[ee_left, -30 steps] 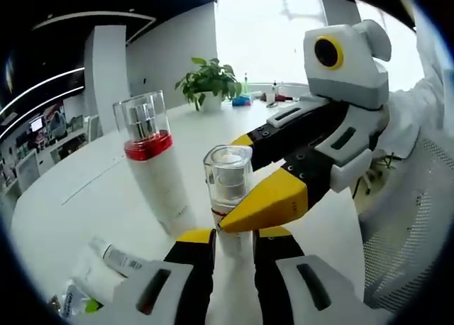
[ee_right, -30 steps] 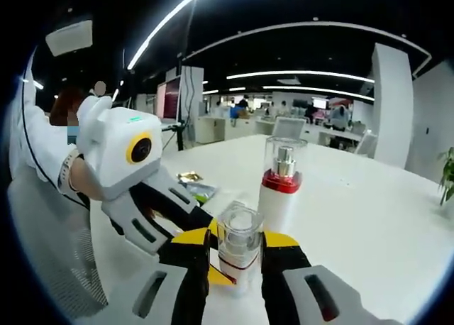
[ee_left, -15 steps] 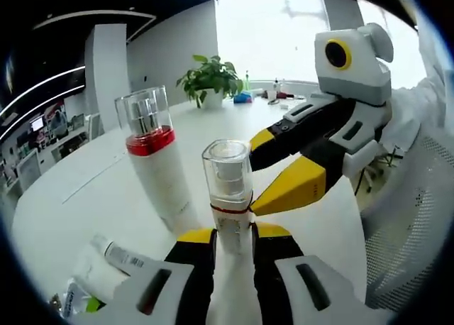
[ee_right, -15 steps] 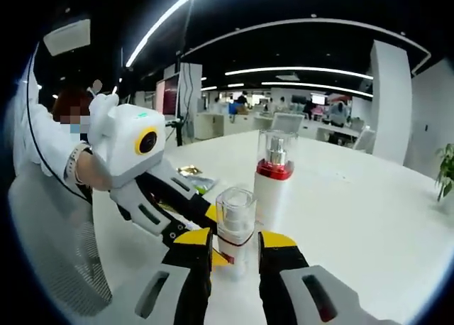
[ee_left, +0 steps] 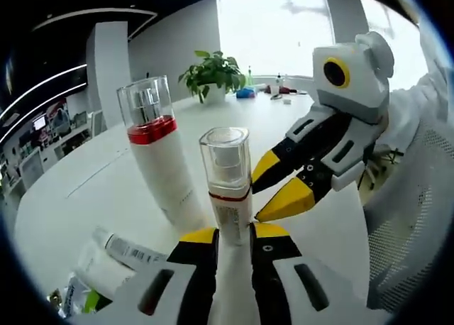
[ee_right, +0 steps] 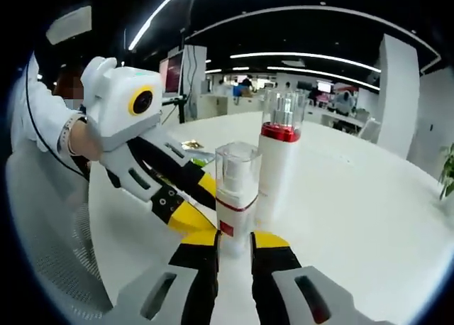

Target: Arrange the skincare products in the storage area until every visible bottle or jar stands upright without overlapping.

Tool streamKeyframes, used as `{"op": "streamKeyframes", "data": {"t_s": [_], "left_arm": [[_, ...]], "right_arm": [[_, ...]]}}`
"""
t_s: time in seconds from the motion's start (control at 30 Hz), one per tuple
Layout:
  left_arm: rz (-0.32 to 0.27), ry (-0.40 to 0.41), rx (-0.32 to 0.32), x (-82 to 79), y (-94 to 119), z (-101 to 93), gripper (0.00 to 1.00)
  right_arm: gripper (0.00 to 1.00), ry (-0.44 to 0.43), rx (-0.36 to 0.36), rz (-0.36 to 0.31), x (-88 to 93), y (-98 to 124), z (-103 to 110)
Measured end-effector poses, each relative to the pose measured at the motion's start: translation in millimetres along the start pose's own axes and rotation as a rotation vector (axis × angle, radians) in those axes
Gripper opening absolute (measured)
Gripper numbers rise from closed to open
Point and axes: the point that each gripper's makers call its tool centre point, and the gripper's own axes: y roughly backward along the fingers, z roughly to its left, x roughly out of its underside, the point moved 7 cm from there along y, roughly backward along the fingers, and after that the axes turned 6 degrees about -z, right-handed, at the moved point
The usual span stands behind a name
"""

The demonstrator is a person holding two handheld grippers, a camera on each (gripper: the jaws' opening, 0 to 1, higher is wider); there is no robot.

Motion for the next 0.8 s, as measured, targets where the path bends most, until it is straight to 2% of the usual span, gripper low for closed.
{"op": "streamKeyframes", "data": {"t_s": [0.27, 0.8], "left_arm": [[0.003, -0.001, -0.009, 1.1, -1, 4.1, 0.13], [0.015, 0.001, -0.023, 4.9, 2, 10.8, 0.1]], "right_arm": [[0.02, 0.014, -0.008, 0.006, 1.2, -6, -1], [0.02, 0.008, -0.035, 0.021, 0.4, -23, -4]]}}
